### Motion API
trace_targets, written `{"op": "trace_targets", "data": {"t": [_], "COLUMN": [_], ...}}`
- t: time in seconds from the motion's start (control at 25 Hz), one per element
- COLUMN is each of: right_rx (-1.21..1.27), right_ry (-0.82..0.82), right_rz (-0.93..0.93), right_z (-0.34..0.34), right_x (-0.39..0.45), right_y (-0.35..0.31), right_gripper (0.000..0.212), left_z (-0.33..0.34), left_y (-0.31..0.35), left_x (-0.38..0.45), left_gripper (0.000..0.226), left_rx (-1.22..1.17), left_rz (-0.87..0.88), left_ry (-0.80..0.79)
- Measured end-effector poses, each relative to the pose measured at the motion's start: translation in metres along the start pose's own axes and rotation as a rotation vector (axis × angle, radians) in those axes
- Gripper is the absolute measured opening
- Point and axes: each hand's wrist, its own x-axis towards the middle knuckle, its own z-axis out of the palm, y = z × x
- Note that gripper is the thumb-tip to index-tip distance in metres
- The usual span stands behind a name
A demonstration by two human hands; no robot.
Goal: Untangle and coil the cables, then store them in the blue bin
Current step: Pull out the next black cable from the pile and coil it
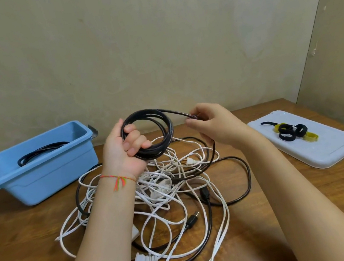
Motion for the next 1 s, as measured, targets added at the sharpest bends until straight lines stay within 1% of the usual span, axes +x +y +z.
{"op": "trace_targets", "data": {"t": [0.16, 0.32, 0.36, 0.44, 0.52, 0.56, 0.6, 0.72, 0.76, 0.84, 0.92, 1.0], "right_rx": [0.051, 0.1, 0.06, -0.185, -0.457, -0.531, -0.576, -0.633, -0.649, -0.683, -0.677, -0.642], "right_ry": [0.053, 0.103, 0.13, 0.147, 0.074, 0.022, -0.029, -0.197, -0.284, -0.466, -0.574, -0.599], "right_rz": [0.076, 0.159, 0.168, 0.128, 0.061, 0.039, 0.014, -0.08, -0.083, -0.037, 0.027, 0.047], "right_z": [0.003, 0.003, 0.005, 0.01, 0.019, 0.023, 0.027, 0.037, 0.04, 0.042, 0.044, 0.041], "right_x": [0.004, 0.004, 0.005, 0.006, 0.006, 0.004, 0.002, -0.003, -0.004, -0.007, -0.009, -0.012], "right_y": [0.005, 0.008, 0.009, 0.007, 0.002, -0.002, -0.007, -0.019, -0.021, -0.024, -0.025, -0.03], "right_gripper": [0.012, 0.014, 0.014, 0.014, 0.007, 0.003, 0.008, 0.025, 0.033, 0.044, 0.036, 0.03], "left_z": [0.0, 0.0, 0.002, 0.01, 0.02, 0.023, 0.026, 0.022, 0.02, 0.016, 0.014, 0.01], "left_y": [0.002, -0.001, -0.002, -0.005, -0.013, -0.019, -0.026, -0.045, -0.048, -0.051, -0.051, -0.05], "left_x": [-0.001, -0.001, -0.001, -0.004, -0.005, -0.005, -0.005, -0.004, -0.003, -0.001, -0.002, -0.002], "left_gripper": [0.05, 0.041, 0.04, 0.04, 0.038, 0.036, 0.033, 0.03, 0.03, 0.027, 0.026, 0.025], "left_rx": [-0.019, -0.014, 0.007, 0.067, 0.162, 0.247, 0.363, 0.837, 0.969, 1.125, 1.276, 1.501], "left_rz": [0.08, 0.272, 0.305, 0.332, 0.349, 0.378, 0.421, 0.534, 0.554, 0.613, 0.721, 0.83], "left_ry": [0.112, 0.186, 0.171, 0.063, -0.064, -0.088, -0.076, 0.052, 0.079, 0.103, 0.111, 0.09]}}
